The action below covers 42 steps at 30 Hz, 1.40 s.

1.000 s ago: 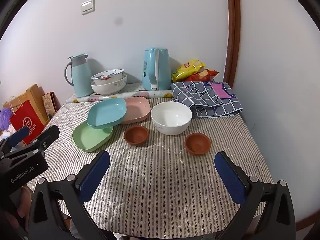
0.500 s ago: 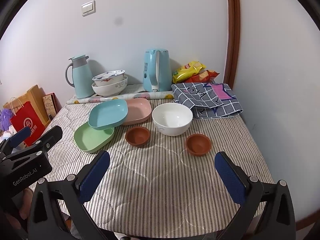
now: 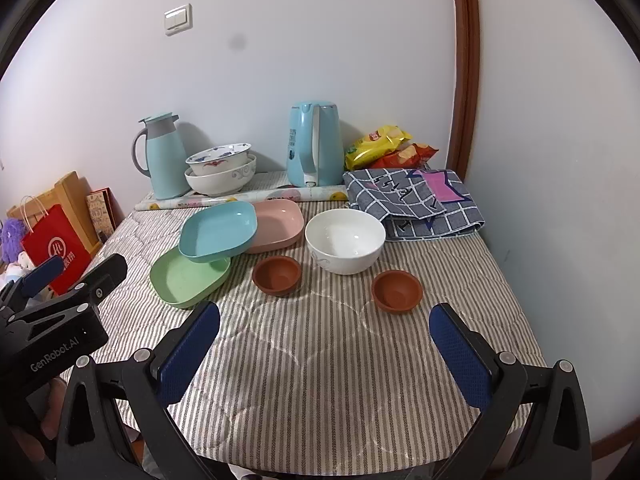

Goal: Organize plates and bowls

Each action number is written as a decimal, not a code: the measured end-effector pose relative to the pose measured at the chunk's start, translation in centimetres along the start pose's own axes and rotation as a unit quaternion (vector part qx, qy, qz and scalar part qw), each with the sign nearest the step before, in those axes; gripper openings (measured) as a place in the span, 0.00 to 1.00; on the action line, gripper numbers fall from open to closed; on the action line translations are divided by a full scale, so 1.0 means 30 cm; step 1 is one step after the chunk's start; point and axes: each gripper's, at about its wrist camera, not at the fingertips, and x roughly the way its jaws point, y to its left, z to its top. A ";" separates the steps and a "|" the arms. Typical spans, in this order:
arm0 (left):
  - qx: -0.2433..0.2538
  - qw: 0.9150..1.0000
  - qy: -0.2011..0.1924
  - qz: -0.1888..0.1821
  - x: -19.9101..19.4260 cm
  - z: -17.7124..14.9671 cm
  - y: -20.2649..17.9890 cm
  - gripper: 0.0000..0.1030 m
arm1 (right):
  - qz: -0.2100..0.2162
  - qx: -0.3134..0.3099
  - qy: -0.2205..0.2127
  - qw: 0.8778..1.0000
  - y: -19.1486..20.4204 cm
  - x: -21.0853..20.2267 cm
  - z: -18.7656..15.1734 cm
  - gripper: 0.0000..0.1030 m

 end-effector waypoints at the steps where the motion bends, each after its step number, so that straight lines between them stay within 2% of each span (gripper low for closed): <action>1: 0.000 1.000 0.000 0.000 0.000 0.000 0.001 1.00 | 0.000 0.001 0.000 1.000 0.000 -0.001 0.001 1.00; 42: 0.003 1.000 -0.008 -0.008 -0.016 -0.004 -0.002 1.00 | 0.002 0.003 -0.005 1.000 0.011 -0.021 0.005 1.00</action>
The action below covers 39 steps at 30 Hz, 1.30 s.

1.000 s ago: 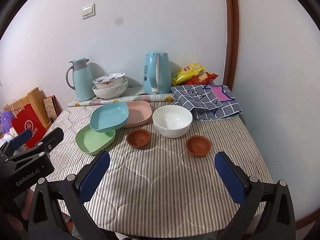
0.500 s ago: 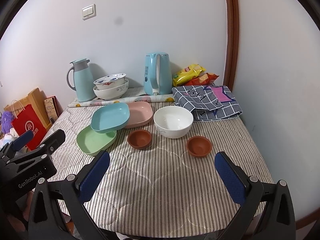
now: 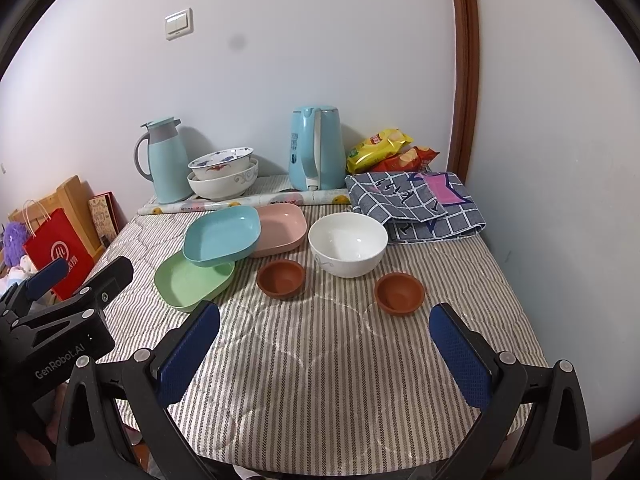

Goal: Organize plates and bowls

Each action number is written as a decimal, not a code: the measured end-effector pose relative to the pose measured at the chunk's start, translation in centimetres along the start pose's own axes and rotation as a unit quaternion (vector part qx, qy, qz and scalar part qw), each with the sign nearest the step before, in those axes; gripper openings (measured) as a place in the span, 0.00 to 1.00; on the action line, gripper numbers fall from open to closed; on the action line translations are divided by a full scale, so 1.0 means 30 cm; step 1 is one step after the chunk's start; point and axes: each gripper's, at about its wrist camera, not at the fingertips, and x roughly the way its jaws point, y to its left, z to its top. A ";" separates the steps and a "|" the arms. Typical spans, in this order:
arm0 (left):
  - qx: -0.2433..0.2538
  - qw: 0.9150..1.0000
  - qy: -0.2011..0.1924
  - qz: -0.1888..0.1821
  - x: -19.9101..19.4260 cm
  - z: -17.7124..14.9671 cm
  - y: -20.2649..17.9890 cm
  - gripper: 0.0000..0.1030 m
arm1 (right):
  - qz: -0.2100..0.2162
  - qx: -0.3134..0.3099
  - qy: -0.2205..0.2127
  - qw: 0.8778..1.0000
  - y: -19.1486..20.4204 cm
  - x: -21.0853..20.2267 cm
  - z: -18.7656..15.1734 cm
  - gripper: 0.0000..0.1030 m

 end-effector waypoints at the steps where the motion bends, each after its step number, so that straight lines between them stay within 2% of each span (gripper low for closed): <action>1: 0.000 1.000 0.001 -0.001 0.004 0.001 0.000 1.00 | 0.000 -0.001 0.001 1.000 0.001 0.002 0.000 1.00; 9: -0.002 1.000 0.020 0.005 0.087 0.006 0.016 1.00 | 0.015 -0.008 0.014 1.000 -0.007 0.056 0.008 1.00; 18: -0.024 0.998 0.063 0.014 0.246 0.026 0.087 1.00 | 0.016 -0.005 0.017 1.000 -0.005 0.166 0.048 0.99; 23: -0.024 0.997 0.068 0.025 0.307 0.056 0.103 1.00 | 0.027 0.000 0.031 0.999 -0.005 0.234 0.095 0.90; 27: -0.032 0.997 0.069 0.027 0.351 0.084 0.123 1.00 | 0.028 -0.009 0.037 0.999 0.014 0.295 0.135 0.88; 33: -0.036 0.996 0.078 0.036 0.437 0.125 0.143 1.00 | 0.040 -0.023 0.051 0.998 0.056 0.387 0.196 0.76; 35: -0.036 0.995 0.082 0.035 0.469 0.139 0.154 0.96 | 0.051 -0.032 0.061 0.996 0.075 0.430 0.219 0.68; 39: -0.046 0.995 0.090 0.028 0.527 0.157 0.166 0.92 | 0.057 -0.041 0.067 0.995 0.109 0.502 0.255 0.67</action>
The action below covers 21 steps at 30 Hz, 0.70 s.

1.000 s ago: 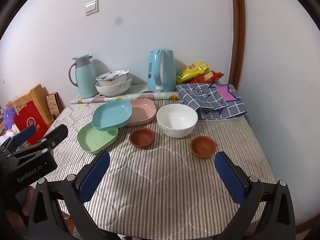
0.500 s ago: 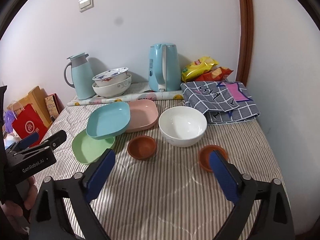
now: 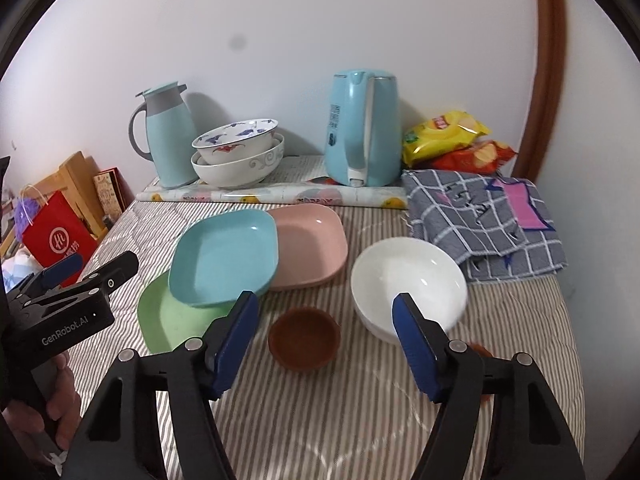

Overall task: Organize plates and bowls
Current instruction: 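Move both grippers forward to the rim of the blue plate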

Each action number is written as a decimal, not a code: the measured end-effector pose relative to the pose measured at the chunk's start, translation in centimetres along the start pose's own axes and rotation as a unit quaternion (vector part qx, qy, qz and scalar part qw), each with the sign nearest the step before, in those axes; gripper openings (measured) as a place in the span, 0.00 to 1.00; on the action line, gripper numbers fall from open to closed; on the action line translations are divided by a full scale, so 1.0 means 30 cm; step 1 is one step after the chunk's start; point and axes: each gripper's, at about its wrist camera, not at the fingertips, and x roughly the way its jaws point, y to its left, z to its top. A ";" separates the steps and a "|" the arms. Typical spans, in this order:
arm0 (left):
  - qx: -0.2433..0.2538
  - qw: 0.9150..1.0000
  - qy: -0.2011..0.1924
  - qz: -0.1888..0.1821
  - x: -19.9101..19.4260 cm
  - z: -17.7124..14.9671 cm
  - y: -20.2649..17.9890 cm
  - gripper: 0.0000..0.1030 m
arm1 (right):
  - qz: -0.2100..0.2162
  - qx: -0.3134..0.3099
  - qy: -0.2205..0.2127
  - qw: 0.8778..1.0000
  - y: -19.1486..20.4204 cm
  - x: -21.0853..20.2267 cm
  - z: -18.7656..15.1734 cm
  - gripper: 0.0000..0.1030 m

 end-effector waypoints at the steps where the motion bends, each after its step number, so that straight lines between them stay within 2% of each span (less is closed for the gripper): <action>1: 0.000 1.000 0.002 0.000 0.013 0.006 0.000 0.90 | 0.001 -0.001 0.001 1.000 0.003 0.013 0.009 0.67; 7: -0.011 1.000 0.015 -0.006 0.100 0.045 0.014 0.79 | 0.007 -0.008 0.016 1.000 0.029 0.119 0.066 0.60; 11: -0.006 1.000 0.024 -0.001 0.155 0.057 0.017 0.75 | 0.009 -0.010 0.026 1.000 0.036 0.175 0.087 0.55; 21: -0.005 0.999 0.053 -0.013 0.289 0.079 0.046 0.59 | 0.014 -0.013 0.050 0.999 0.059 0.312 0.120 0.50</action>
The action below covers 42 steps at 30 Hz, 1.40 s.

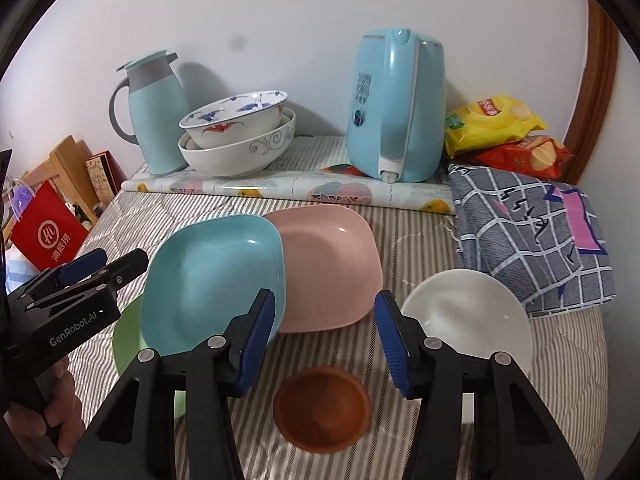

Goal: Organize plates and bowls

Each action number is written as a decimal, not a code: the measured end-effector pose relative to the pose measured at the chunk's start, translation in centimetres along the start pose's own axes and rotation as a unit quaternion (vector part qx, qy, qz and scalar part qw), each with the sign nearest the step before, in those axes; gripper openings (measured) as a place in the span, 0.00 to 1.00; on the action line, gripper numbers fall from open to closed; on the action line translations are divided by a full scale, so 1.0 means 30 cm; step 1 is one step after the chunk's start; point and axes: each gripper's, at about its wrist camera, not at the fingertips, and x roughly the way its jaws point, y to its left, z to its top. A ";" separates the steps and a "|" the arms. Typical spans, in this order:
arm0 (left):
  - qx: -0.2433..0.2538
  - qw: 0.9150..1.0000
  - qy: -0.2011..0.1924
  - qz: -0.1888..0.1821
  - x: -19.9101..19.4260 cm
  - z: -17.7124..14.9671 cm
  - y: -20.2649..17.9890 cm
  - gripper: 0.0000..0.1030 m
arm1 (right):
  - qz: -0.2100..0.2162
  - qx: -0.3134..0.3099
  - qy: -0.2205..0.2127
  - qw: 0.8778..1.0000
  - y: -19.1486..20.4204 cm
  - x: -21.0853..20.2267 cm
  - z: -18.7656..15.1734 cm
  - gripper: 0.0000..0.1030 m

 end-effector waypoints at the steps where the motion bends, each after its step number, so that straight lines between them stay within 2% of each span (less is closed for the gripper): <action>1: -0.002 1.000 0.002 -0.001 0.010 0.004 0.003 0.59 | 0.001 -0.001 0.001 1.000 0.004 0.012 0.004 0.50; 3: -0.006 1.000 0.007 -0.005 0.034 0.012 0.010 0.58 | 0.004 -0.004 0.004 1.000 0.011 0.031 0.007 0.50; 5: -0.010 1.000 0.008 -0.007 0.054 0.018 0.013 0.50 | 0.005 -0.006 0.008 1.000 0.017 0.056 0.009 0.50; 9: -0.009 1.000 0.021 -0.011 0.104 0.030 0.012 0.44 | 0.009 -0.007 0.023 1.000 0.023 0.108 0.010 0.48; 15: -0.010 0.999 0.030 -0.023 0.154 0.044 0.004 0.43 | 0.021 -0.008 0.041 0.999 0.035 0.154 -0.003 0.45; 18: -0.009 0.999 0.034 -0.024 0.172 0.047 0.000 0.35 | 0.023 -0.012 0.053 0.998 0.041 0.177 -0.013 0.42; 20: -0.007 0.999 0.043 -0.017 0.189 0.045 -0.001 0.23 | 0.027 -0.014 0.061 0.998 0.045 0.193 -0.018 0.35; 21: -0.005 0.999 0.047 -0.019 0.194 0.043 -0.003 0.20 | 0.029 -0.016 0.067 0.997 0.046 0.201 -0.022 0.32; 23: -0.003 0.999 0.050 -0.021 0.203 0.036 -0.006 0.11 | 0.033 -0.016 0.071 0.997 0.048 0.212 -0.025 0.20; 27: 0.001 0.998 0.049 -0.028 0.197 0.026 -0.011 0.10 | 0.022 -0.030 0.062 0.997 0.067 0.207 -0.019 0.09; 30: -0.004 0.998 0.048 -0.030 0.177 0.020 -0.003 0.09 | 0.010 -0.034 0.057 0.998 0.072 0.201 -0.014 0.07; 42: -0.021 0.999 0.030 -0.015 0.051 -0.015 0.067 0.08 | 0.022 -0.042 0.030 0.998 0.125 0.122 -0.006 0.05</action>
